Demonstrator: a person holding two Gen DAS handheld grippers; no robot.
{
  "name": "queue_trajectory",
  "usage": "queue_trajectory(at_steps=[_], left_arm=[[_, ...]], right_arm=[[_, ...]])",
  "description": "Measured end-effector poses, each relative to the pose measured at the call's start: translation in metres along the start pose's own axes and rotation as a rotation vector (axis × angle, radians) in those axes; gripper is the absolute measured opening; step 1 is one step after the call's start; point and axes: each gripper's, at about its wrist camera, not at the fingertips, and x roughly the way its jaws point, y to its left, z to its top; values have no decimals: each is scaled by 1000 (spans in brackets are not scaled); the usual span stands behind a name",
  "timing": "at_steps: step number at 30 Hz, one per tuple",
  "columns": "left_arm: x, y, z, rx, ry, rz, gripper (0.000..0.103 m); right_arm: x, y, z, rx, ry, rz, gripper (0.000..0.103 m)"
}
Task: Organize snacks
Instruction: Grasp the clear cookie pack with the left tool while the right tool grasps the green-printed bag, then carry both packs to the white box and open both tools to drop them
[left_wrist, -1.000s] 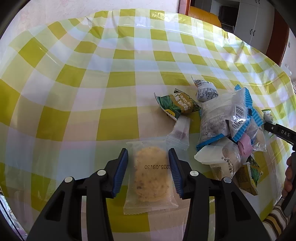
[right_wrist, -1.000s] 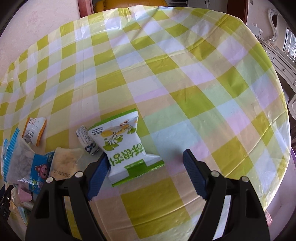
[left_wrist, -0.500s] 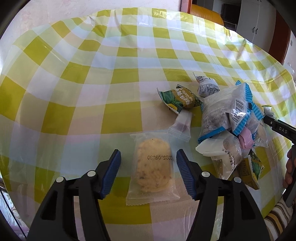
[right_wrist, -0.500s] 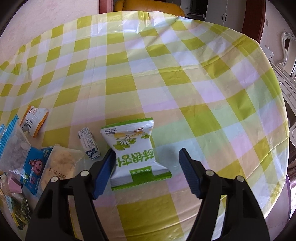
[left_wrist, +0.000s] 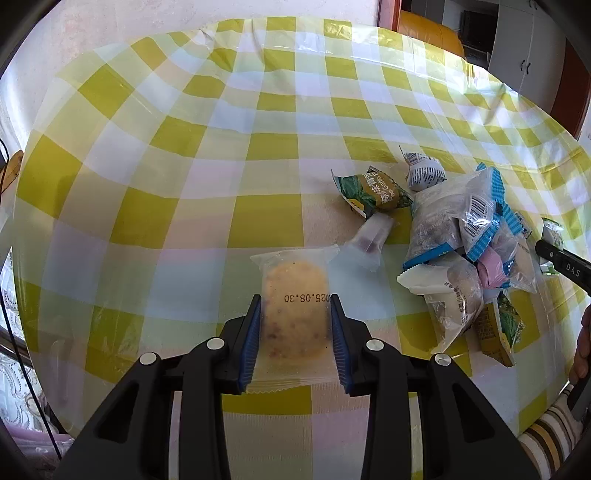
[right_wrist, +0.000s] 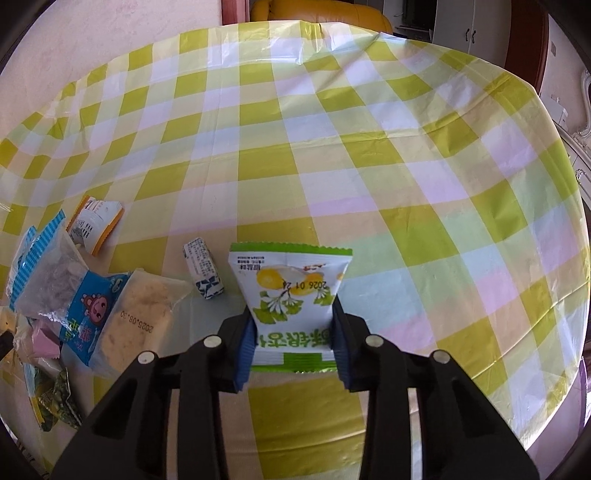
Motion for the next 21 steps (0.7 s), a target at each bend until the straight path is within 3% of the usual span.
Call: queue_trajectory(at_steps=[13, 21], left_arm=[[-47, -13, -12, -34, -72, 3, 34], [-69, -52, -19, 22, -101, -71, 34]], right_arm=[[-44, -11, -21, -13, -23, 22, 36], [-75, -33, -41, -12, -27, 3, 36]])
